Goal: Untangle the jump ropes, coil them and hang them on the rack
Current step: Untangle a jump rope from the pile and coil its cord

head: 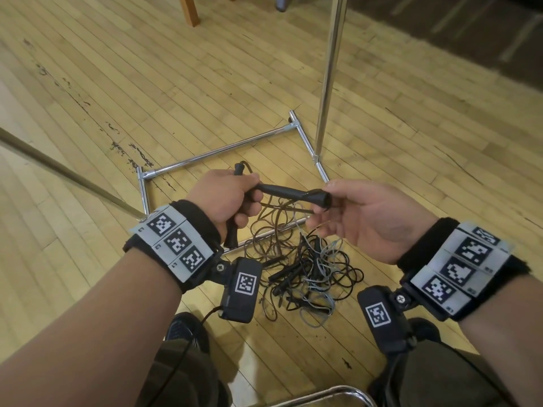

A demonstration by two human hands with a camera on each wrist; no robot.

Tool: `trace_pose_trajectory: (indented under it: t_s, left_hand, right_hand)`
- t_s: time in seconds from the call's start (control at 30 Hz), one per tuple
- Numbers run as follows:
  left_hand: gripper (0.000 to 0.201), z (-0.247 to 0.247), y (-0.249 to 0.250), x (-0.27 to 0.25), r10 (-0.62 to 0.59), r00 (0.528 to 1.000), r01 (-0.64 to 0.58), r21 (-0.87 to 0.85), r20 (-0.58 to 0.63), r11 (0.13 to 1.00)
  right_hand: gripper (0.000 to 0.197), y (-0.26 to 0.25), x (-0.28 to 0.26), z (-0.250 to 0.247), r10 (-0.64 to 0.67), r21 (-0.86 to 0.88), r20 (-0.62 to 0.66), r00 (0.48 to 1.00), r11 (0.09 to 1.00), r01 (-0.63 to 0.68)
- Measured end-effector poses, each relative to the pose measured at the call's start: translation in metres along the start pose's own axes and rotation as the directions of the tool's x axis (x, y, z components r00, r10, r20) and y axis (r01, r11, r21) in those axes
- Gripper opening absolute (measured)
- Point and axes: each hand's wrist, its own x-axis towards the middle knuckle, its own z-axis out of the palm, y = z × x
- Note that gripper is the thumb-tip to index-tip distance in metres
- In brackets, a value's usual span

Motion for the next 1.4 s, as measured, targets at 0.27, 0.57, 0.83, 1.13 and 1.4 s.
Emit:
trace_pose_trajectory:
  t_s: [0.27, 0.57, 0.83, 1.13, 1.4]
  left_hand:
    - [0.011, 0.007, 0.005, -0.002, 0.04, 0.999, -0.04, -0.005, -0.029, 0.999]
    - [0.01, 0.011, 0.004, -0.008, 0.025, 0.999, -0.026, 0.036, 0.027, 0.999]
    - [0.012, 0.013, 0.004, -0.008, 0.016, 0.999, -0.014, 0.041, -0.047, 0.999]
    - [0.007, -0.001, 0.007, 0.0, 0.024, 0.984, -0.034, -0.055, -0.175, 0.998]
    - [0.012, 0.008, -0.005, -0.002, 0.137, 0.97, -0.179, 0.211, 0.199, 0.961]
  right_hand:
    - [0.025, 0.003, 0.003, 0.006, -0.131, 0.056, -0.231, 0.964, 0.987, 0.148]
    - [0.008, -0.003, 0.001, 0.004, -0.174, -0.022, -0.281, 0.944, 0.984, 0.175]
    - [0.014, 0.003, 0.005, 0.004, -0.136, -0.109, -0.356, 0.924, 0.989, 0.104]
    - [0.028, -0.003, 0.007, -0.012, -0.153, 0.052, -0.381, 0.912, 0.981, 0.186]
    - [0.016, 0.007, 0.008, -0.003, -0.225, -0.183, -0.259, 0.94, 0.966, 0.181]
